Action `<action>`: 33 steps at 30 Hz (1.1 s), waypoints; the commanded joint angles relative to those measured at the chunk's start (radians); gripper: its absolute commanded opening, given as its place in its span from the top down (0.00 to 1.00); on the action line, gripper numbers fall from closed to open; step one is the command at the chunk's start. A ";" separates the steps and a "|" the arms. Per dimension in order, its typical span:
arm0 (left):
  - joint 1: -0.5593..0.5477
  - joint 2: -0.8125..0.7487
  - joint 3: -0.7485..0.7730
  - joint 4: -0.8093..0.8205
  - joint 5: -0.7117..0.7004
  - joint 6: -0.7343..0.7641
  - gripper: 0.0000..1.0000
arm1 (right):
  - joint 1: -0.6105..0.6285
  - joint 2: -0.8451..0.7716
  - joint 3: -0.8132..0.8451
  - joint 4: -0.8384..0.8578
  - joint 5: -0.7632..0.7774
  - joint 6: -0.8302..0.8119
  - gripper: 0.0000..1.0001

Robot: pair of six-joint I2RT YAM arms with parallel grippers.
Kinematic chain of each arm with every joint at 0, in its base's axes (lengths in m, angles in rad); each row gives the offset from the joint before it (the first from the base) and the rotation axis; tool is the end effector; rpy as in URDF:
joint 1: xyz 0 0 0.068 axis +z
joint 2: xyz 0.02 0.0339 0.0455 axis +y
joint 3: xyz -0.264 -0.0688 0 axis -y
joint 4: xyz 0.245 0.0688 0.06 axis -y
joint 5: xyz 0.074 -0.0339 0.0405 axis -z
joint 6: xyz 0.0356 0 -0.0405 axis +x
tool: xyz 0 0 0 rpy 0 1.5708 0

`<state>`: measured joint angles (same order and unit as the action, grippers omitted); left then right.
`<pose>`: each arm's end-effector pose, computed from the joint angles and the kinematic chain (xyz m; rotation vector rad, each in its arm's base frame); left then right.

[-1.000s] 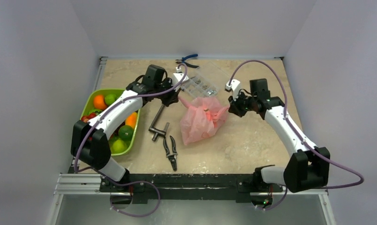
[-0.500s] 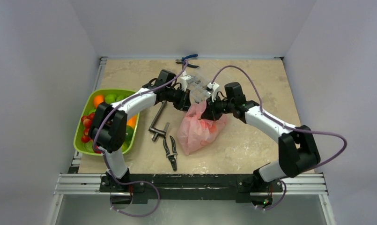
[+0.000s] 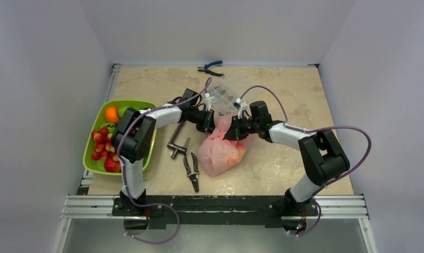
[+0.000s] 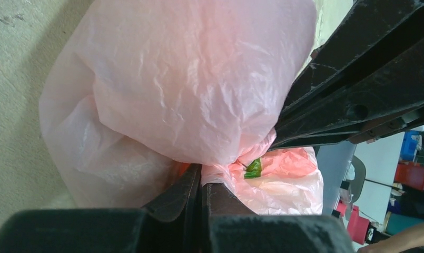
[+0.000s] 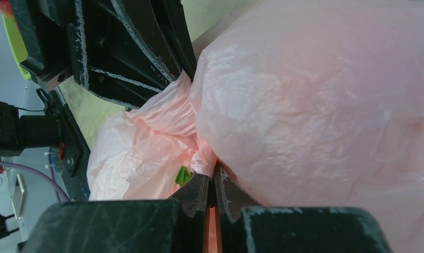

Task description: Place the fake fruits into the plastic bag and tie a complex knot

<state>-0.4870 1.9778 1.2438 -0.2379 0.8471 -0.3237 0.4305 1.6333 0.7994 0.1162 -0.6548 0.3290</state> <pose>0.3424 -0.2115 0.1558 0.5698 2.5486 -1.3865 0.2841 0.1543 0.1686 -0.4795 2.3193 1.1326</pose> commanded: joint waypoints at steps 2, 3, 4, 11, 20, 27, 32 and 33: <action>0.006 -0.140 0.072 -0.069 -0.008 0.082 1.00 | -0.001 -0.160 0.085 -0.077 -0.008 -0.077 1.00; 0.013 -0.160 0.083 -0.086 -0.017 0.101 1.00 | -0.004 -0.194 0.095 -0.105 0.013 -0.098 1.00; 0.021 -0.184 0.094 -0.100 -0.035 0.119 1.00 | -0.008 -0.226 0.100 -0.127 0.026 -0.112 1.00; 0.095 -0.222 0.216 -0.287 -0.148 0.314 1.00 | -0.052 -0.393 0.055 -0.225 0.057 -0.164 1.00; 0.101 -0.203 0.248 -0.375 -0.200 0.412 0.68 | -0.092 -0.388 0.068 -0.301 0.112 -0.225 0.79; 0.226 -0.265 0.264 -0.459 -0.220 0.426 0.28 | -0.195 -0.464 0.105 -0.440 0.132 -0.324 0.19; 0.329 -0.325 0.295 -0.565 -0.264 0.510 0.01 | -0.250 -0.516 0.181 -0.536 0.151 -0.417 0.06; 0.348 -0.339 0.307 -0.586 -0.270 0.527 0.00 | -0.260 -0.519 0.202 -0.549 0.153 -0.423 0.04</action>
<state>-0.2047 1.7435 1.4757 -0.7296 0.6094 0.1184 0.1959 1.1561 0.8925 -0.3702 -0.5247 -0.0120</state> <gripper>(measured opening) 0.962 0.931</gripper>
